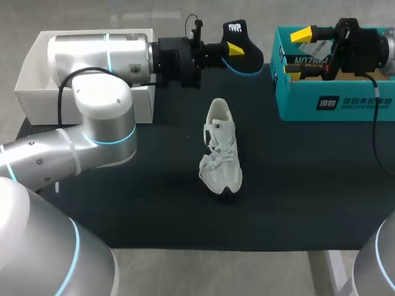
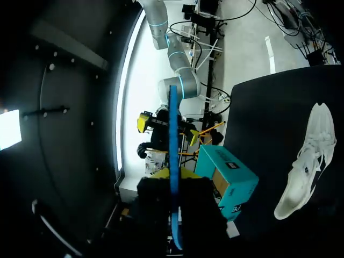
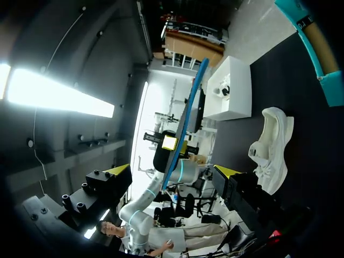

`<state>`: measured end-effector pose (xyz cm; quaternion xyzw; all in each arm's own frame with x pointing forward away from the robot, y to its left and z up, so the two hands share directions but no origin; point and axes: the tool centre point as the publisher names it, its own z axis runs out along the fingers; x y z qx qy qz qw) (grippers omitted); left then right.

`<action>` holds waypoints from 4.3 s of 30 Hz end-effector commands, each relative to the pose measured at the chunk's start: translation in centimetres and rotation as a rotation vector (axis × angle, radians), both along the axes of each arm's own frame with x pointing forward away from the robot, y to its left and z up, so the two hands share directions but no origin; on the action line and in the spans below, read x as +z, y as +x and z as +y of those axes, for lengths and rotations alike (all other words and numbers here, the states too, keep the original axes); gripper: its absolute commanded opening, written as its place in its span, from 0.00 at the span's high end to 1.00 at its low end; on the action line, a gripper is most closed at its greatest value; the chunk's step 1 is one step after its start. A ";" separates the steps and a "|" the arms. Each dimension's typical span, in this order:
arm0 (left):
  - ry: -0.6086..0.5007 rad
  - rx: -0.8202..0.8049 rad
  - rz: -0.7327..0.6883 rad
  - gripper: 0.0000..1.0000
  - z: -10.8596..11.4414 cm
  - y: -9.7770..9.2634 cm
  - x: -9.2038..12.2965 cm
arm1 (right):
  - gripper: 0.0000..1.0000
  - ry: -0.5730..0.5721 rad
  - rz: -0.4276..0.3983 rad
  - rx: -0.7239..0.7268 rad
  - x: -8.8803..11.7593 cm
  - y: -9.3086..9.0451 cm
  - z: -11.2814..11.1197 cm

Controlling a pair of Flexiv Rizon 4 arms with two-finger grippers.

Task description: Take the shoe out of the shoebox, open the shoe tongue, remove and reinsert the insole, then place the shoe into the shoebox

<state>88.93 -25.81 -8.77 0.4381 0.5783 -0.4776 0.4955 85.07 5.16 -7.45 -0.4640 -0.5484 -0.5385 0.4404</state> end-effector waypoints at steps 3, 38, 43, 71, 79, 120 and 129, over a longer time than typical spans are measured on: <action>-0.016 0.048 -0.031 1.00 -1.6 -0.5 -0.3 | 0.00 -0.049 0.020 0.031 0.4 1.8 1.1; -0.035 -0.049 -0.134 1.00 -5.1 0.5 -0.1 | 1.00 -0.053 0.077 0.055 -0.5 1.4 3.4; -0.030 -0.050 -0.138 1.00 -4.9 0.5 -0.1 | 1.00 -0.050 0.079 0.058 -0.6 1.4 3.4; 0.195 -0.158 -0.158 0.00 12.9 2.1 -3.8 | 1.00 -0.191 -0.316 -0.139 2.0 4.4 1.0; 0.313 -0.189 -0.194 0.00 18.4 3.6 -4.8 | 1.00 -0.213 -0.370 -0.128 2.5 5.5 1.8; 0.529 -0.130 -0.077 0.00 25.8 4.5 -4.5 | 1.00 -0.303 -0.598 -0.149 4.3 8.5 4.4; 0.529 -0.130 -0.077 0.00 25.8 4.5 -4.5 | 1.00 -0.299 -0.632 -0.222 -1.5 8.6 6.9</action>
